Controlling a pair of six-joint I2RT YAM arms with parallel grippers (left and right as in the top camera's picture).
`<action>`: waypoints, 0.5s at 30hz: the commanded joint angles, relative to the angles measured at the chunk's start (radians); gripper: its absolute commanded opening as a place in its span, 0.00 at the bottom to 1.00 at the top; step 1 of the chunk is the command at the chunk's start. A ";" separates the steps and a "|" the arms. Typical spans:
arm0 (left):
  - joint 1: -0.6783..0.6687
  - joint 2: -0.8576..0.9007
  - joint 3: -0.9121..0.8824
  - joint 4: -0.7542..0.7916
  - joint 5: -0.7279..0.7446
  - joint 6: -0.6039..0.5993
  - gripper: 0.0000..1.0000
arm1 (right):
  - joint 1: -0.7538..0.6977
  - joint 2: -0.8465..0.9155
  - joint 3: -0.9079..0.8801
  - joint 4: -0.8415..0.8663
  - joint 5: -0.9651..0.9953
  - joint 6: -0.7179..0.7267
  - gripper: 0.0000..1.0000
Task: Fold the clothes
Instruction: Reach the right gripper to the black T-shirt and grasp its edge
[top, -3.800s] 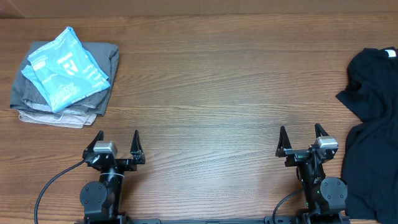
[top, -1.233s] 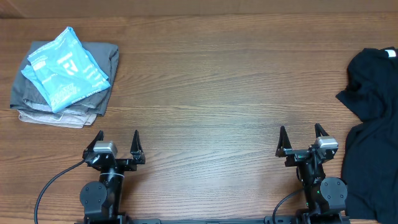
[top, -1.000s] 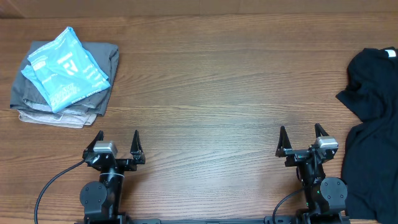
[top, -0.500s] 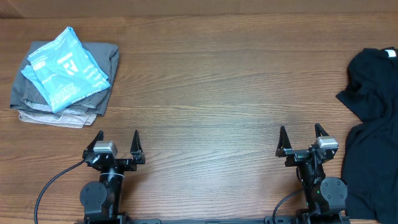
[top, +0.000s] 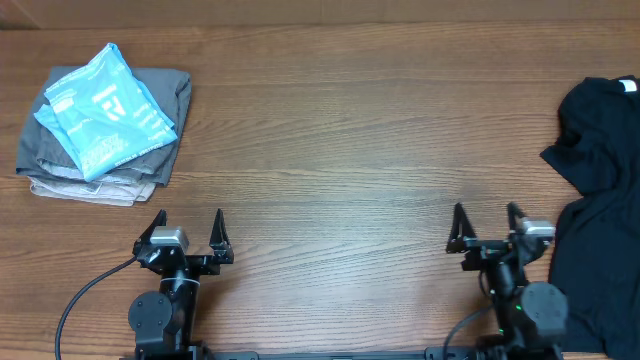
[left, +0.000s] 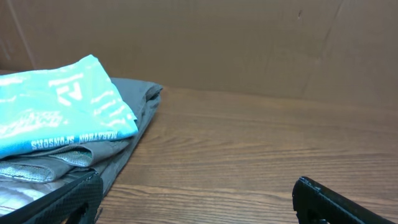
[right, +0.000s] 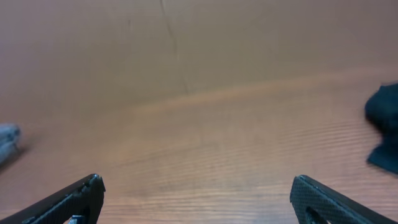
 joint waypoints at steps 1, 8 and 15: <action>-0.006 -0.012 -0.007 0.001 -0.010 0.019 1.00 | -0.008 0.070 0.195 -0.036 0.065 0.074 1.00; -0.006 -0.012 -0.007 0.001 -0.010 0.019 1.00 | -0.008 0.420 0.585 -0.246 0.099 0.084 1.00; -0.006 -0.012 -0.007 0.001 -0.010 0.019 1.00 | -0.042 0.815 1.017 -0.602 0.116 0.083 1.00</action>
